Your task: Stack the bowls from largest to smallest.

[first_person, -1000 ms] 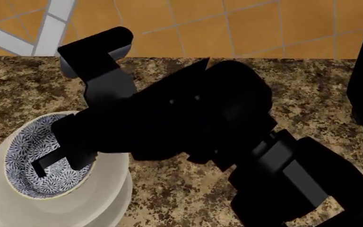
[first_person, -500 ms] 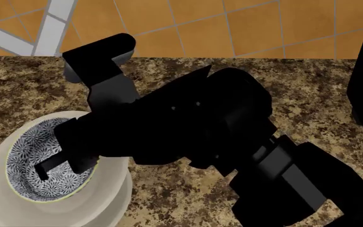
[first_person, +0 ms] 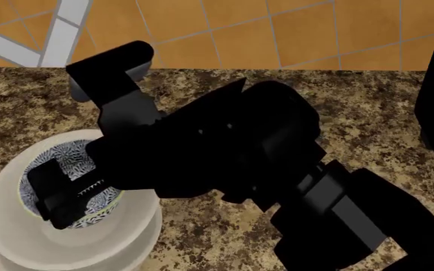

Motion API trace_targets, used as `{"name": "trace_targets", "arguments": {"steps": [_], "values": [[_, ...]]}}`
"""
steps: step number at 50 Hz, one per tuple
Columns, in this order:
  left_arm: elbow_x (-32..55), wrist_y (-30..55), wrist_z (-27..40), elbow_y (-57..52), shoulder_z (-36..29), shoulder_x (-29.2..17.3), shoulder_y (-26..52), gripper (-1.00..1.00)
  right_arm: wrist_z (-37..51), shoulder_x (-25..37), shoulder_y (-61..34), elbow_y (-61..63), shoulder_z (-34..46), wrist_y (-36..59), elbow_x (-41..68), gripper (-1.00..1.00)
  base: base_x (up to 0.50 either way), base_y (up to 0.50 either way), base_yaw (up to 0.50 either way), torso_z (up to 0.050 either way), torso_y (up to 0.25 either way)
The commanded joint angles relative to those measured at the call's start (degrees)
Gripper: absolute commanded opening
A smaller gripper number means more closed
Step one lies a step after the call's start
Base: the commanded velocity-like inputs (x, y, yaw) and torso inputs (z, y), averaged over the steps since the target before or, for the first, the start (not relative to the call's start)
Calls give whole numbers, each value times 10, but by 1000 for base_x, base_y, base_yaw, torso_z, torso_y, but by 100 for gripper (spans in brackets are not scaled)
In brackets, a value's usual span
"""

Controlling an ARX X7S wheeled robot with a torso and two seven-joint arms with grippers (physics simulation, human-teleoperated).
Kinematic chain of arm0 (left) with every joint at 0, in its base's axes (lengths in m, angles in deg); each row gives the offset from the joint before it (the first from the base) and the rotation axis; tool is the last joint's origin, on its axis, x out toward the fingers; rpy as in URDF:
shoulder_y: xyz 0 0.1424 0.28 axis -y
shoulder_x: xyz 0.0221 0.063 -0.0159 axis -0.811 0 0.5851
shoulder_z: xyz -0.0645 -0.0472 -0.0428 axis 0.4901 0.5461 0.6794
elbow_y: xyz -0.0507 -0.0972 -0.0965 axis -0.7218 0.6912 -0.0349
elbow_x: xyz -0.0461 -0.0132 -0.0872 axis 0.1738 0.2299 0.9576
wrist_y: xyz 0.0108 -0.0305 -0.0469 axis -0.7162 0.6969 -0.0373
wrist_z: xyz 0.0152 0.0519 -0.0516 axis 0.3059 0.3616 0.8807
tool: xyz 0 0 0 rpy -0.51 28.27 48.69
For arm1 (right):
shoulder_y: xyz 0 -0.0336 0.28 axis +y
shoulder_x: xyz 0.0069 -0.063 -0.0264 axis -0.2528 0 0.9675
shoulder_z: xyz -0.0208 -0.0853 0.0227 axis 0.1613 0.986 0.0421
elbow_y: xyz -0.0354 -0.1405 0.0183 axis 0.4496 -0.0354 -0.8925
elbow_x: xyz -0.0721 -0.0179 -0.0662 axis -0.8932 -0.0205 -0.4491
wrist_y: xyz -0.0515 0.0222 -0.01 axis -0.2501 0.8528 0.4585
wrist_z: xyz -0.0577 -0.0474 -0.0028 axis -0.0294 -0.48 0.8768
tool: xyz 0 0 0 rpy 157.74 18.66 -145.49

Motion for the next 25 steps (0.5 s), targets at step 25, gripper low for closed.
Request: {"name": "trace_targets", "arguments": {"steps": [25], "values": [[1,0,-8,13,20,8,9,100,39,21,-46,47,-65,10,48,100,0,0,0,0,0]]}}
